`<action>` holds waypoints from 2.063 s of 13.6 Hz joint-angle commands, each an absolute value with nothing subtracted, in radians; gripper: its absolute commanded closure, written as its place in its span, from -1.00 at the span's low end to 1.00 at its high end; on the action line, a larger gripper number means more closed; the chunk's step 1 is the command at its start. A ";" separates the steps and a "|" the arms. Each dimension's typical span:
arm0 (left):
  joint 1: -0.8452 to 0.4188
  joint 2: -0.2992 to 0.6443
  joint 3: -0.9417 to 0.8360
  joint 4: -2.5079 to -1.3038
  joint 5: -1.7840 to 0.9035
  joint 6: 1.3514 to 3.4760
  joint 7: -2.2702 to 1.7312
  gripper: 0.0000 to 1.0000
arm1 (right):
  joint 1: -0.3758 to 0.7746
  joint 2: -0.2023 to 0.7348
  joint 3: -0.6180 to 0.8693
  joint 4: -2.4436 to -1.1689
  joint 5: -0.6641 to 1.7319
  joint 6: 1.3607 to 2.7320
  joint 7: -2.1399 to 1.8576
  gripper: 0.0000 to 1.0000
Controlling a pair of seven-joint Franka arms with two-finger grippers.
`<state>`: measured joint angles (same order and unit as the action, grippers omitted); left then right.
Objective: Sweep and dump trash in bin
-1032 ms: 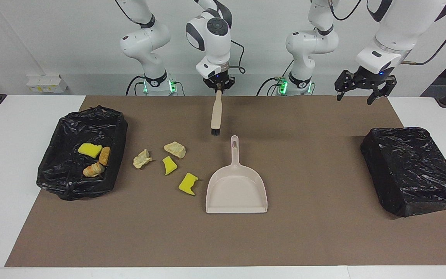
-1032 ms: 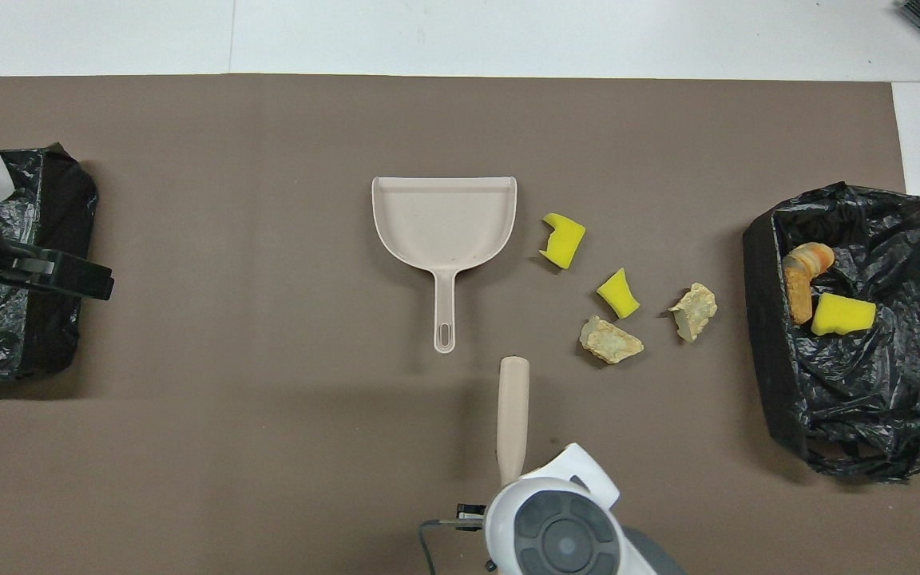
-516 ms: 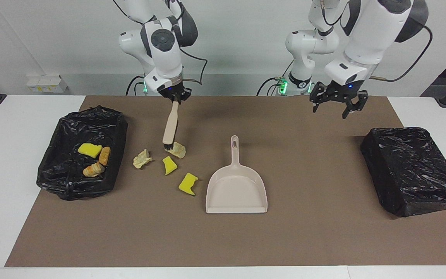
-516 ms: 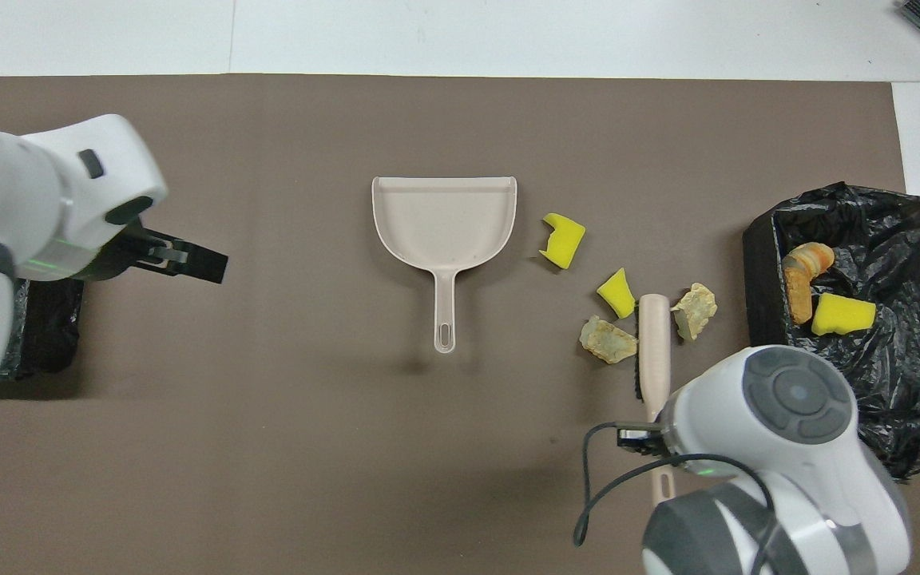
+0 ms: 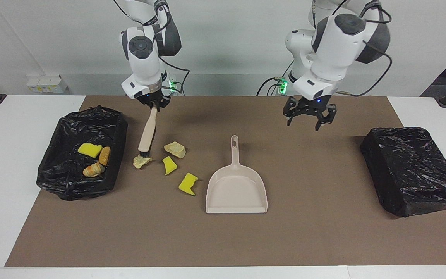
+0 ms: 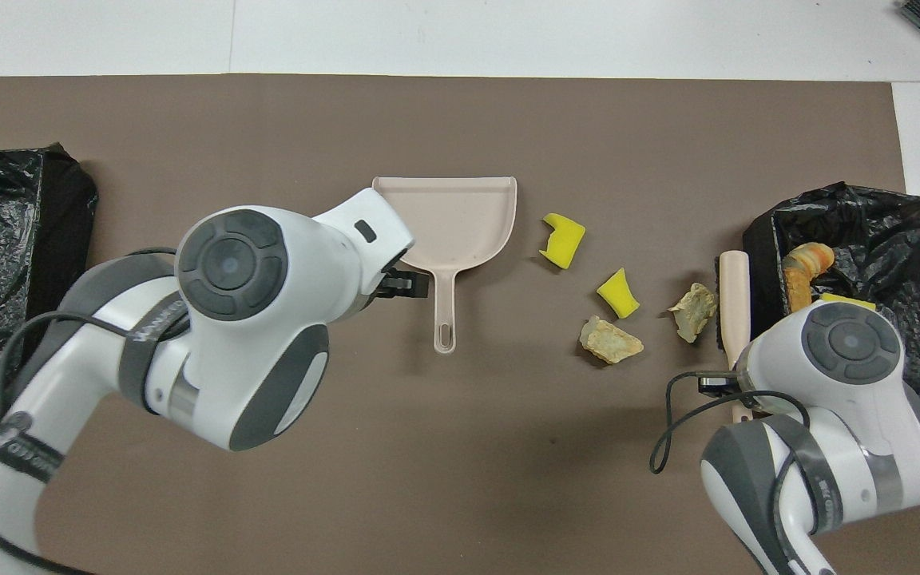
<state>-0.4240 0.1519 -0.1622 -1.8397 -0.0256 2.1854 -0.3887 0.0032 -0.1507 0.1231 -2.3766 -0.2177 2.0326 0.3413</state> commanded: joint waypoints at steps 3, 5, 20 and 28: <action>-0.503 0.288 -0.144 -1.819 -0.018 2.281 -0.411 -1.00 | -0.012 -0.114 0.144 -2.378 -0.241 2.051 0.177 1.00; -0.523 0.301 -0.146 -1.822 -0.025 2.295 -0.445 -1.00 | 0.015 -0.106 0.147 -2.378 -0.241 2.048 0.175 1.00; -0.451 0.252 -0.130 -1.819 0.018 2.087 -0.132 1.00 | 0.144 -0.032 0.143 -2.111 -0.049 1.764 0.193 1.00; -0.396 0.051 -0.133 -1.997 0.023 1.853 0.521 1.00 | 0.169 -0.029 0.143 -2.206 -0.048 1.877 0.216 1.00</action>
